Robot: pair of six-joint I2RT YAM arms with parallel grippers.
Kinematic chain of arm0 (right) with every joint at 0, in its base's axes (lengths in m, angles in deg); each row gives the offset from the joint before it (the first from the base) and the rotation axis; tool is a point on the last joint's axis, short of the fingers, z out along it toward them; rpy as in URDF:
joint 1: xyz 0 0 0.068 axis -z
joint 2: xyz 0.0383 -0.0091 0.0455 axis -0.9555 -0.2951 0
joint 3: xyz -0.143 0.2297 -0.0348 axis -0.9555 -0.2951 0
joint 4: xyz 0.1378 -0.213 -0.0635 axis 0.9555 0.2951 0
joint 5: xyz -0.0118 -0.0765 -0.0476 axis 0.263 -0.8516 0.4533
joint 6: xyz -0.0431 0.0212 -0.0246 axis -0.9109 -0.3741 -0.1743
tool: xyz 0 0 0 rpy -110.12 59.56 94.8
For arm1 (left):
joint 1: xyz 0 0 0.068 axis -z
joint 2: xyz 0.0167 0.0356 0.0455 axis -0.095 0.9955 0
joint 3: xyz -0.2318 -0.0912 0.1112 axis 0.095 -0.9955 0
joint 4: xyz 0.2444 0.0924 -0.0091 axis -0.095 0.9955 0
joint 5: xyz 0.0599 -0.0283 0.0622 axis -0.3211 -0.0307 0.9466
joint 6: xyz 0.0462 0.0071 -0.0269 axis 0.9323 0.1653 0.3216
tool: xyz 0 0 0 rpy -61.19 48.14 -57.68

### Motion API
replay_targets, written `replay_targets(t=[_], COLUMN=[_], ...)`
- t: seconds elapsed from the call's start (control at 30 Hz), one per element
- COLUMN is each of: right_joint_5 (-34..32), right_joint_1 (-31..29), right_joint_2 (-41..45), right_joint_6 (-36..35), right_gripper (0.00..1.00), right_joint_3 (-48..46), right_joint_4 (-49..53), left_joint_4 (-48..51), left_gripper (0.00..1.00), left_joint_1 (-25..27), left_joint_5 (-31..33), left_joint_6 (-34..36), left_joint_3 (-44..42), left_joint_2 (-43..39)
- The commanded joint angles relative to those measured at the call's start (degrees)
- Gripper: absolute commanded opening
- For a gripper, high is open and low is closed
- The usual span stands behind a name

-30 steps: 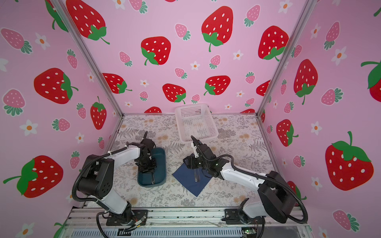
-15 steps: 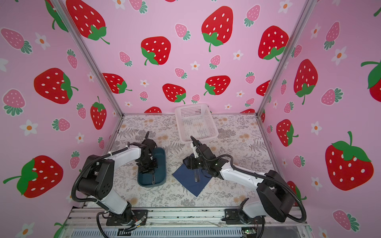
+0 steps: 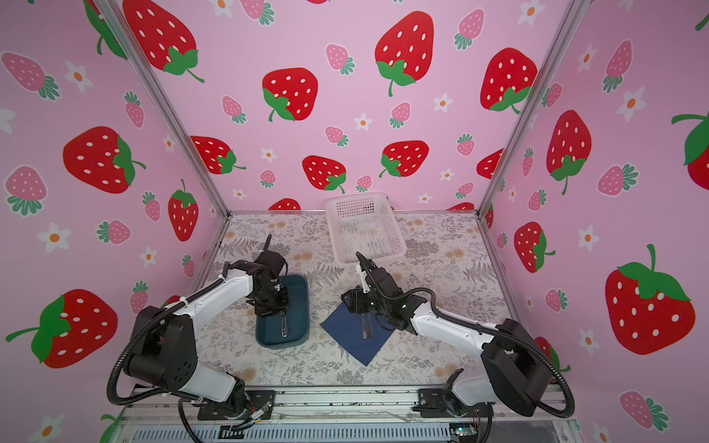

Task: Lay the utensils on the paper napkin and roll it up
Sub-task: 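Grasp the knife in the teal tray with the left gripper and lift it, then carry the knife with the left gripper onto the napkin beside the fork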

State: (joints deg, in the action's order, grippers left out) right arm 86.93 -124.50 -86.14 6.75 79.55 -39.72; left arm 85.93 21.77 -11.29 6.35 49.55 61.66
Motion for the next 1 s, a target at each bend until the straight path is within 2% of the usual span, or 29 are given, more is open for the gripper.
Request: replay_targets(t=[0.0, 0.23, 0.43, 0.67, 0.97], right_joint_5=[-1.6, -4.1, -6.2, -7.2, -6.9], right_joint_1=[-0.2, -0.1, 0.4, 2.2, 4.6], right_joint_2=[1.9, 3.5, 5.7, 8.7, 11.7], right_joint_6=[0.4, 1.4, 3.2, 5.7, 8.5], right_gripper=[0.59, 0.59, 0.60, 0.61, 0.62], right_joint_3=[-0.3, -1.4, -3.4, -6.8, -11.8], right_joint_4=[-0.3, -0.4, -0.6, -0.9, -2.1], left_joint_4=[4.3, 4.3, 2.7, -4.3, -14.6], left_gripper=[0.11, 0.12, 0.13, 0.12, 0.12], left_joint_1=[0.7, 3.9, 10.5, 18.4, 24.9], left_joint_5=[-2.5, -6.9, -8.5, -9.1, -9.8], left_joint_6=[-1.0, -3.9, -7.5, -13.1, -19.6], left_joint_3=[2.9, 4.5, 6.7, 8.0, 9.9], left_joint_2=[-2.0, -5.5, -4.7, 0.6, 9.8])
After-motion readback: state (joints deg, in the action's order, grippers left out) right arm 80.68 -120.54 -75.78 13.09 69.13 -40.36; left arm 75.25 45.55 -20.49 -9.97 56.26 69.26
